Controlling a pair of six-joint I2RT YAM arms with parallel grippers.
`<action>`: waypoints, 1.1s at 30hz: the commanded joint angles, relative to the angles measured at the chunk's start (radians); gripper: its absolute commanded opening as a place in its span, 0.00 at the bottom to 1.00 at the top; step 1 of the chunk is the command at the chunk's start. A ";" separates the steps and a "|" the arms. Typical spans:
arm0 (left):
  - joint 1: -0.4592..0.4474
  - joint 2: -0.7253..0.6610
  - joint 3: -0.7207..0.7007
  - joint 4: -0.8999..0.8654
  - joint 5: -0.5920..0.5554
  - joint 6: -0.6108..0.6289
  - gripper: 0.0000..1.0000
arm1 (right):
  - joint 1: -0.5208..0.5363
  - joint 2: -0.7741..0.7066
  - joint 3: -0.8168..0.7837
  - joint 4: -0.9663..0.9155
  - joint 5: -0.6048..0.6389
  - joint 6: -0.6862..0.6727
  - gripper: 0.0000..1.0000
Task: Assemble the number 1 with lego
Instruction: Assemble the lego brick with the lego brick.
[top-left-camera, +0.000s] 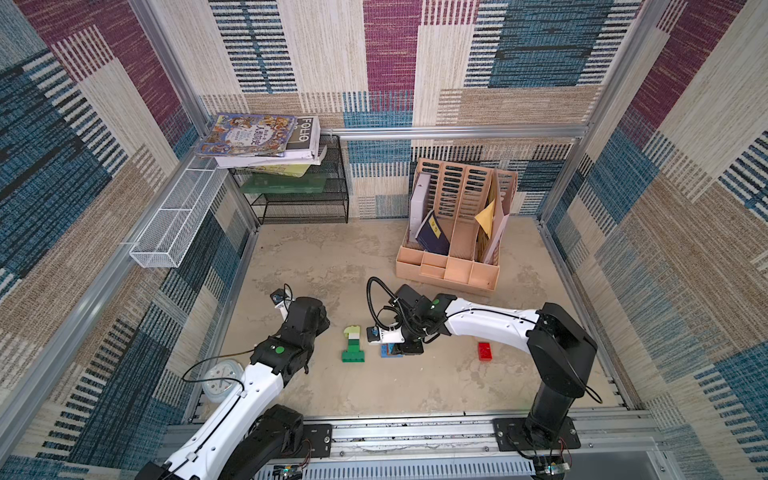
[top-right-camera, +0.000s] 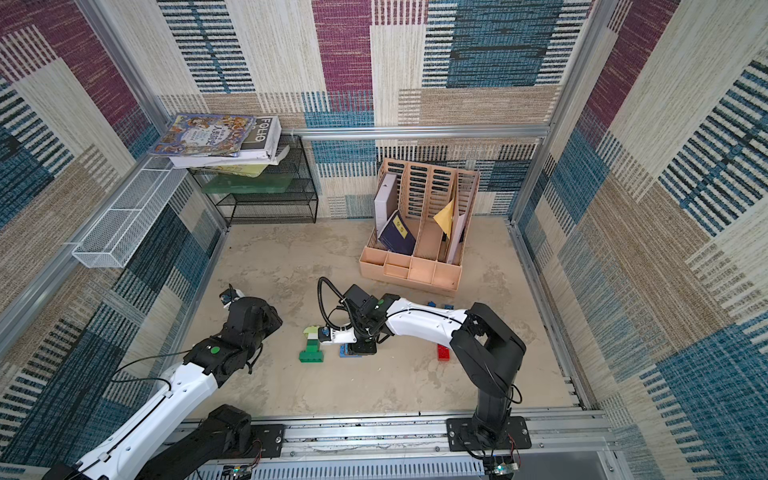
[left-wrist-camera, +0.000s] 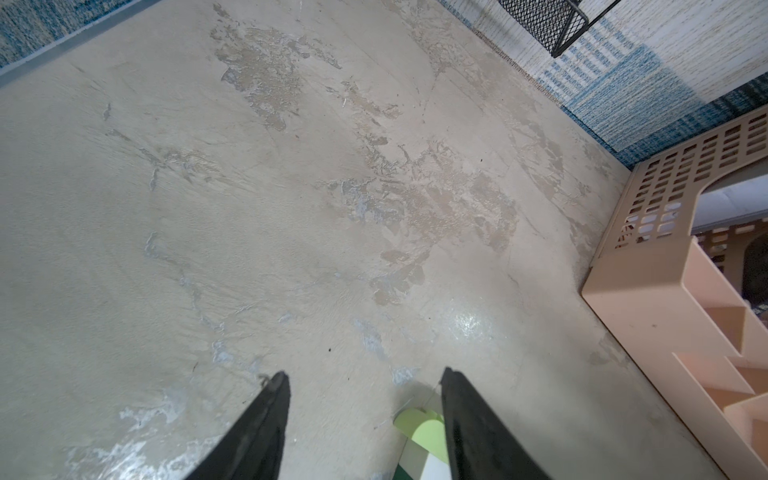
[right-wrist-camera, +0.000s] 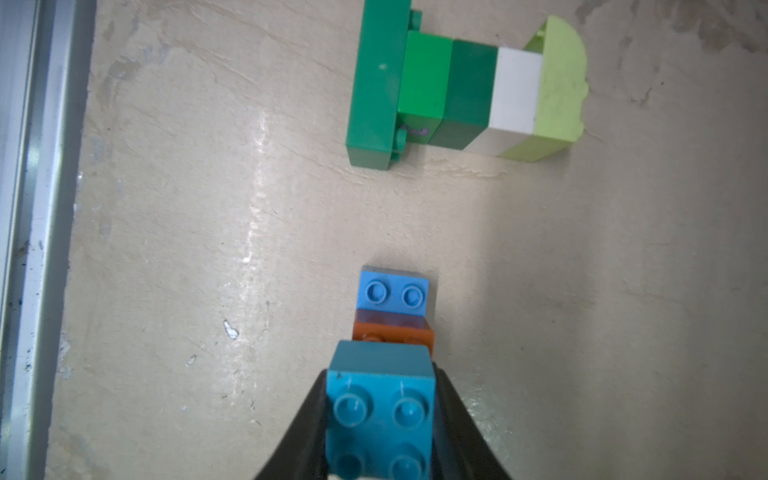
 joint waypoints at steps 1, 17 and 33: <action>0.004 -0.002 0.000 -0.002 -0.001 0.001 0.61 | 0.003 0.006 0.004 0.003 0.020 -0.004 0.18; 0.014 -0.004 -0.007 0.004 0.008 0.005 0.61 | 0.013 0.057 0.000 -0.033 0.070 -0.006 0.17; 0.037 -0.006 -0.007 -0.001 0.028 0.029 0.61 | 0.041 0.177 0.051 -0.169 0.105 0.009 0.11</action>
